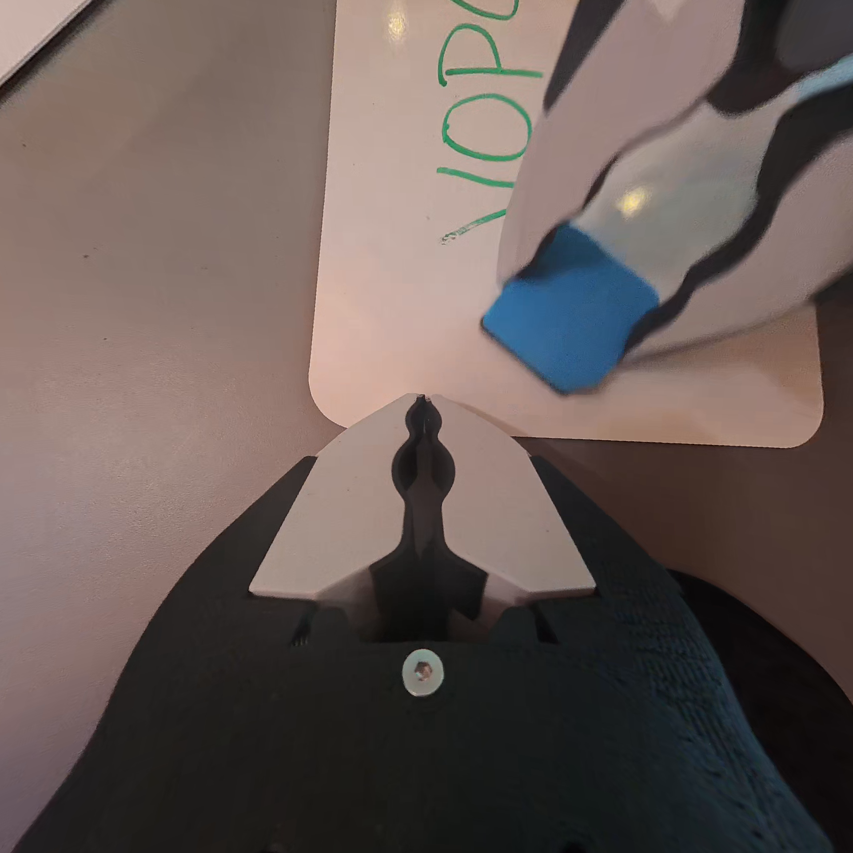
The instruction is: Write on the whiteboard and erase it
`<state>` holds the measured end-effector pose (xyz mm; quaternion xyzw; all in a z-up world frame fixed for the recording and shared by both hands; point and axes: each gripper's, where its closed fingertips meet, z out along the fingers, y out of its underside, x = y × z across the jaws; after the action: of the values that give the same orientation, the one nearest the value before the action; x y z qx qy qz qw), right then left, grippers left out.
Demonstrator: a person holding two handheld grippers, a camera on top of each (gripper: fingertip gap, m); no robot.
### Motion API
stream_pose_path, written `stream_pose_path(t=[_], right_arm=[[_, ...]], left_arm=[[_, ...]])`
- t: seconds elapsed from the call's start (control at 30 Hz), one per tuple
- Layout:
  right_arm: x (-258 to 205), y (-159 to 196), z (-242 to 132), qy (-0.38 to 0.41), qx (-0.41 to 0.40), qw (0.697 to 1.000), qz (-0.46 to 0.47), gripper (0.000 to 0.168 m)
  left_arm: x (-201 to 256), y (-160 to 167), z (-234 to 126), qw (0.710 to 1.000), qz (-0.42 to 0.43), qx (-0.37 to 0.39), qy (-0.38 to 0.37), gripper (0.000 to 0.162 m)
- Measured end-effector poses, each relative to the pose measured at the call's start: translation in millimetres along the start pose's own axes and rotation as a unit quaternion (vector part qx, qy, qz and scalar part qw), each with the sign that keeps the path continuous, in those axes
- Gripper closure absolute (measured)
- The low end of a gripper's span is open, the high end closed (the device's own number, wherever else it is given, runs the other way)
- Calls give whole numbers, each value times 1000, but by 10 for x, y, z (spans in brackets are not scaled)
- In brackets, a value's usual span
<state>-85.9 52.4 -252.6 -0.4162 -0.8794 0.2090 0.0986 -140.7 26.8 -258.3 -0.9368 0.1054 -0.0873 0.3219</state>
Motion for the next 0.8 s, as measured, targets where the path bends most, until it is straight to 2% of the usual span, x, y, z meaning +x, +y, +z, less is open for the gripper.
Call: stream_pose_path(t=[0.07, 0.13, 0.17, 0.23, 0.3, 0.33, 0.4, 0.47, 0.53, 0.6, 0.63, 0.73, 0.8], right_arm=[[492, 274, -126, 60, -24, 996, 64, 116], [790, 288, -136, 91, 2, 988, 127, 116], [795, 199, -95, 107, 18, 986, 128, 116], [462, -22, 12, 74, 36, 993, 80, 116], [323, 36, -15, 44, 17, 998, 52, 116], [429, 130, -64, 45, 12, 996, 71, 116], [855, 338, -161, 101, 2, 985, 138, 116], [959, 275, -133, 131, 25, 977, 164, 116], [593, 77, -38, 87, 44, 989, 114, 116], [354, 135, -65, 55, 27, 996, 70, 116], [406, 243, -120, 47, 26, 995, 86, 116], [1035, 704, -345, 124, 18, 972, 198, 116], [1126, 659, -328, 158, 34, 962, 218, 116]], left_arm=[[0, 3, 2, 1000, 3, 0, -1, 160], [0, 5, 2, 1000, 5, -1, -4, 160], [-1, 5, 2, 1000, 7, -1, -5, 160], [-2, 3, 6, 1000, 5, -1, -3, 160], [-5, 2, 6, 1000, 4, -1, -2, 160], [-5, 1, 5, 1000, 4, 0, -2, 160], [2, 1, -7, 1000, 6, -1, -4, 160], [3, 1, -7, 1000, 8, -1, -6, 160], [3, 2, -10, 1000, 7, -1, -5, 160], [4, 2, -9, 1000, 6, -1, -3, 160], [5, 1, -10, 1000, 6, -1, -3, 160], [4, 4, -9, 1000, 8, 2, -2, 160], [12, 1, -5, 1000, 10, 1, -4, 160]])
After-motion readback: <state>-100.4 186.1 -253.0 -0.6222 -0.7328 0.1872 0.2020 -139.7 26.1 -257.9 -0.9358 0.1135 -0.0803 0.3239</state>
